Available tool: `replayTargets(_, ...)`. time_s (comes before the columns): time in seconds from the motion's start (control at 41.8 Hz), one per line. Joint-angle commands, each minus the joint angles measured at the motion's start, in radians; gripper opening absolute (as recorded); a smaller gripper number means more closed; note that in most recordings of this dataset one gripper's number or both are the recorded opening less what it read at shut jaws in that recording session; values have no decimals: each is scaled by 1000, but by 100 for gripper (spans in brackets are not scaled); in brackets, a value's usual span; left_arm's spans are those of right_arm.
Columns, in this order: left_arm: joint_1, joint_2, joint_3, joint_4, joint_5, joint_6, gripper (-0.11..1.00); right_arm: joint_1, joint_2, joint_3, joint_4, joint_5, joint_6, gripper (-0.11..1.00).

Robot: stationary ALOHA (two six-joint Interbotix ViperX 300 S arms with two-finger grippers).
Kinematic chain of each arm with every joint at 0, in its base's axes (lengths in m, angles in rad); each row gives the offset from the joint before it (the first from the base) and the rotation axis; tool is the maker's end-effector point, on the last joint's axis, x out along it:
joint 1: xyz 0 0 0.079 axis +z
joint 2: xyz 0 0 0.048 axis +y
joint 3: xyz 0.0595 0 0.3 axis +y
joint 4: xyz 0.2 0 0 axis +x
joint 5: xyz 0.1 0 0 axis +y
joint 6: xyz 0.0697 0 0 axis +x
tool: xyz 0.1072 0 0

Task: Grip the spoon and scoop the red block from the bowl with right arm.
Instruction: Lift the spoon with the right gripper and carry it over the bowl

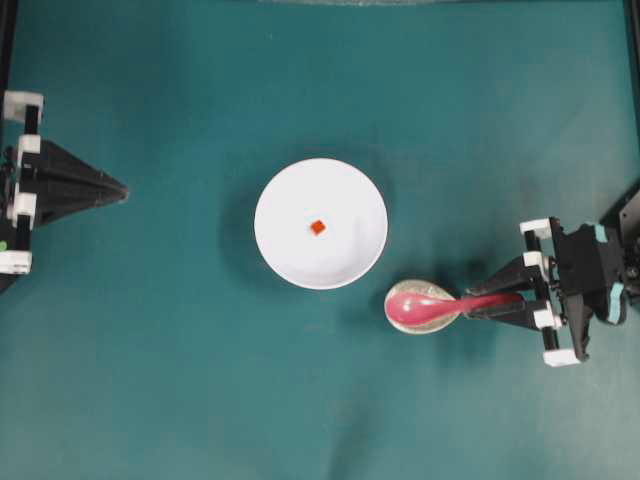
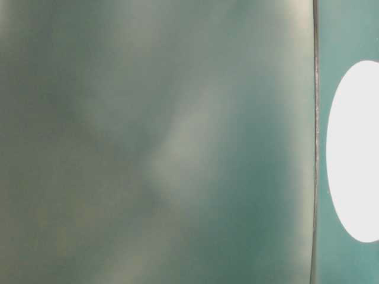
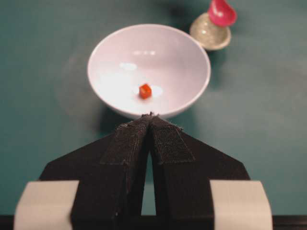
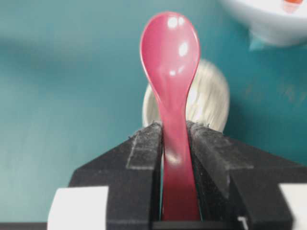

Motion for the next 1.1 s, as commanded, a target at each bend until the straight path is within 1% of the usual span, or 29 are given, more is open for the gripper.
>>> replayTargets(0.0, 3, 8, -17, 2, -3, -2, 0, -52, -94, -51, -2, 106, -26, 24)
replayTargets(0.048, 3, 8, -17, 0, -2, -2, 0, -77, -132, -72, -3, 172, -43, 24)
replayTargets(0.096, 3, 8, -17, 0, -2, -2, 0, -109, -175, -98, -3, 255, -75, 24)
replayTargets(0.311, 3, 8, -17, 2, -2, -2, 0, -261, -336, -253, -5, 680, -250, 24)
replayTargets(0.382, 3, 8, -17, 2, -3, -2, 0, -314, -365, -302, -5, 790, -290, 24)
replayTargets(0.454, 3, 6, -17, 2, -3, -2, 0, -367, -380, -347, -5, 888, -310, 24)
replayTargets(0.574, 3, 6, -17, 0, -3, -2, 0, -453, -383, -414, -11, 1028, -310, 24)
replayTargets(0.693, 3, 6, -17, 0, -2, -2, 0, -503, -371, -483, -20, 1140, -311, 24)
replayTargets(0.837, 3, 8, -17, 2, -3, -2, 0, -522, -339, -569, -48, 1221, -308, 24)
replayTargets(0.932, 3, 6, -17, 2, -3, -2, 0, -534, -304, -623, -49, 1262, -304, 24)
replayTargets(0.98, 3, 8, -18, 2, -2, -2, 0, -541, -276, -653, -49, 1293, -290, 24)
replayTargets(1.076, 3, 6, -17, 2, -2, -2, 0, -560, -209, -709, -49, 1367, -216, 24)
